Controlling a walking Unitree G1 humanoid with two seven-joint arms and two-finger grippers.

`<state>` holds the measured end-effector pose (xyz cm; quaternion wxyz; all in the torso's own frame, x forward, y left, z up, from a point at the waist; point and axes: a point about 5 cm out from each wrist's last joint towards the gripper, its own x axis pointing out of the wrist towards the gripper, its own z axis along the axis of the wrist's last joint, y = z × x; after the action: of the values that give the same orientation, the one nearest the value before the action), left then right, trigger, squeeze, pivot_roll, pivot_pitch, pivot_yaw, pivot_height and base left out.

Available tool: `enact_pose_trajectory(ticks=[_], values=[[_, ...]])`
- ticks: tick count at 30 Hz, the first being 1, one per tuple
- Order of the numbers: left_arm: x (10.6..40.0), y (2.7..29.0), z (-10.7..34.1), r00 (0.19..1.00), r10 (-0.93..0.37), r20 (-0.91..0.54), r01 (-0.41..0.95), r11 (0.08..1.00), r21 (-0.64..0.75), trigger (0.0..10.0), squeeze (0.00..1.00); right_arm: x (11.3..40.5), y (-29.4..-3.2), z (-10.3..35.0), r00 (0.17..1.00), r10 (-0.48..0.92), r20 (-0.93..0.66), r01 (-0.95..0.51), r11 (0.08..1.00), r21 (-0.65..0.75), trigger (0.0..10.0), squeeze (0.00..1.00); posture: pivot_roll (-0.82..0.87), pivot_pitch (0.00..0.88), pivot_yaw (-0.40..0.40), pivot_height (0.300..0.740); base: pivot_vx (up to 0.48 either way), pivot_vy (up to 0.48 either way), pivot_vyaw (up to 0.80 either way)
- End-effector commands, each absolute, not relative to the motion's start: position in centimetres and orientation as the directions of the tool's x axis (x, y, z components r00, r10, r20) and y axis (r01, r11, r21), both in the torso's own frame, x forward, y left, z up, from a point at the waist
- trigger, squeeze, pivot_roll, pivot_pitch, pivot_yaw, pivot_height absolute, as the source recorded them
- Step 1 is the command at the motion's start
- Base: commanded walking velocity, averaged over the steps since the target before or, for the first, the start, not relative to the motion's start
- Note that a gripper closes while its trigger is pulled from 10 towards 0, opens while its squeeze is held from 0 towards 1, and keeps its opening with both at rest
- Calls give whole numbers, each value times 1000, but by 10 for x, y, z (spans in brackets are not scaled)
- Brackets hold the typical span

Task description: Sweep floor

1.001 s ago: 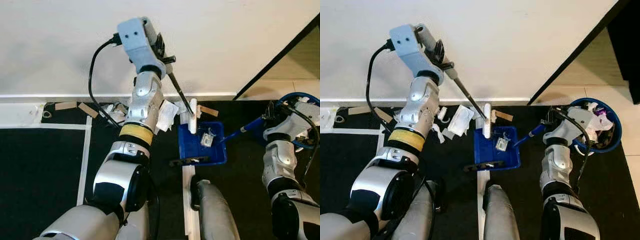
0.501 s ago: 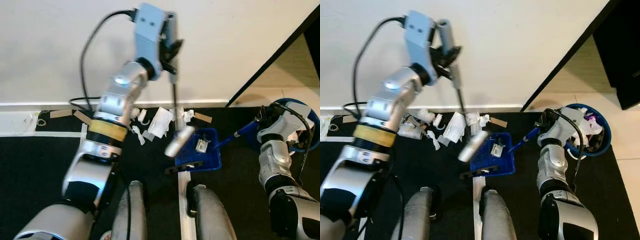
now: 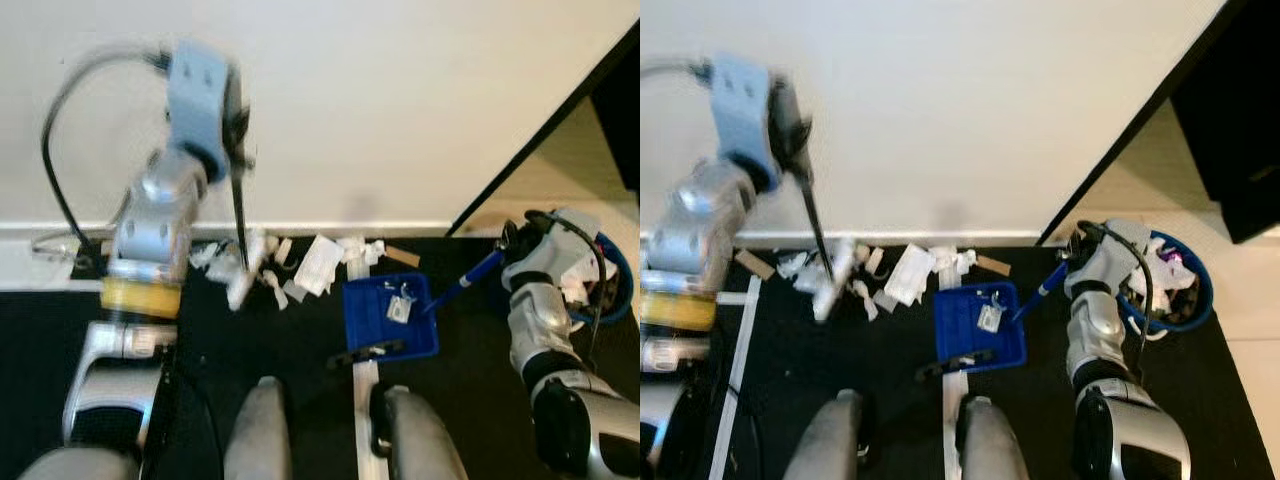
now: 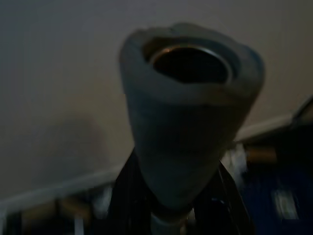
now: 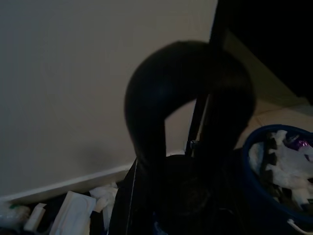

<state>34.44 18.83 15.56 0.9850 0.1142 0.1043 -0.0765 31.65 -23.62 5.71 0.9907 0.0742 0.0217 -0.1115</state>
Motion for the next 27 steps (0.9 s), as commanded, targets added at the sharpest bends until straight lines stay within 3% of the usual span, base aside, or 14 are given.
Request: enact_pose_trajectory(ticks=[1, 10, 12, 16, 18, 27], values=[[344, 188, 152, 978, -64, -197, 111, 964, 241, 10000, 0, 309, -230, 42, 972, -196, -129, 217, 960, 179, 10000, 0, 100, 127, -33, 740, 0, 0, 0], [337, 154, 102, 989, 41, -145, -34, 998, 47, 10000, 0, 308, -230, 39, 973, -175, -151, 197, 969, 147, 10000, 0, 91, 152, -42, 740, 0, 0, 0], [337, 154, 102, 989, 41, -145, -34, 998, 47, 10000, 0, 308, -230, 39, 973, -175, -151, 197, 969, 147, 10000, 0, 91, 152, -42, 740, 0, 0, 0], [344, 125, 102, 987, 62, -146, -67, 997, -33, 10000, 0, 301, -220, 28, 976, -100, -195, 120, 988, 93, 10000, 0, 81, 183, -27, 740, 0, 0, 0], [344, 125, 102, 987, 62, -146, -67, 997, -33, 10000, 0, 301, -220, 28, 976, -100, -195, 120, 988, 93, 10000, 0, 81, 183, -27, 740, 0, 0, 0], [354, 76, 112, 981, 121, -155, -145, 977, -157, 10000, 0, 289, -215, 15, 969, -85, -232, 106, 991, 78, 10000, 0, 74, 207, -7, 740, 0, 0, 0]])
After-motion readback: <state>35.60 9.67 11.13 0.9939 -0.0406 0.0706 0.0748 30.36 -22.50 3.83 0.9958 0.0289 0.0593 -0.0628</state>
